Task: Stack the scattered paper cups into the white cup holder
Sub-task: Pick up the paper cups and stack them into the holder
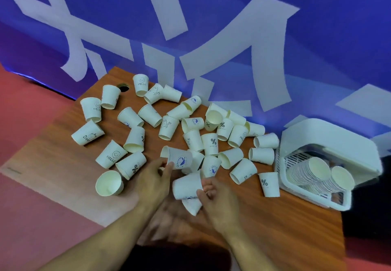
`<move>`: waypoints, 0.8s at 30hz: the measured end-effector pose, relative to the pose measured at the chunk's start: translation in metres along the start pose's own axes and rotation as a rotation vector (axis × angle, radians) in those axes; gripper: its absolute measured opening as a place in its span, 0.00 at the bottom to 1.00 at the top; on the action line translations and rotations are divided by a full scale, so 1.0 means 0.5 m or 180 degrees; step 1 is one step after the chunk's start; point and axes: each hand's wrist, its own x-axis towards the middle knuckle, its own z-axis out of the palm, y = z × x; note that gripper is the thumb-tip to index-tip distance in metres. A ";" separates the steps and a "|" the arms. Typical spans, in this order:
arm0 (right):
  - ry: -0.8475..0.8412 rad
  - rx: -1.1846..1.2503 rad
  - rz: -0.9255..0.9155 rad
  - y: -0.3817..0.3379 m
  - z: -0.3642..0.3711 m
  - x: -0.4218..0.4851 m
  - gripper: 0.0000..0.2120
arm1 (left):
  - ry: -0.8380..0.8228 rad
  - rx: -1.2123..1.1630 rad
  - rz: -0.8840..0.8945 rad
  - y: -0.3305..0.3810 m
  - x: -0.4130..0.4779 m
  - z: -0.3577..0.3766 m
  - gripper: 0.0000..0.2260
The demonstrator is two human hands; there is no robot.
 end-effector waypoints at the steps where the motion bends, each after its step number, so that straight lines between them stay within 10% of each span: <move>1: 0.0142 0.0071 -0.0004 0.004 -0.016 -0.001 0.03 | 0.0018 -0.0052 0.0098 0.022 -0.007 0.003 0.11; 24: 0.2695 0.0258 0.0465 0.320 -0.435 -0.153 0.08 | -0.0743 0.0310 0.2455 0.371 -0.186 0.386 0.04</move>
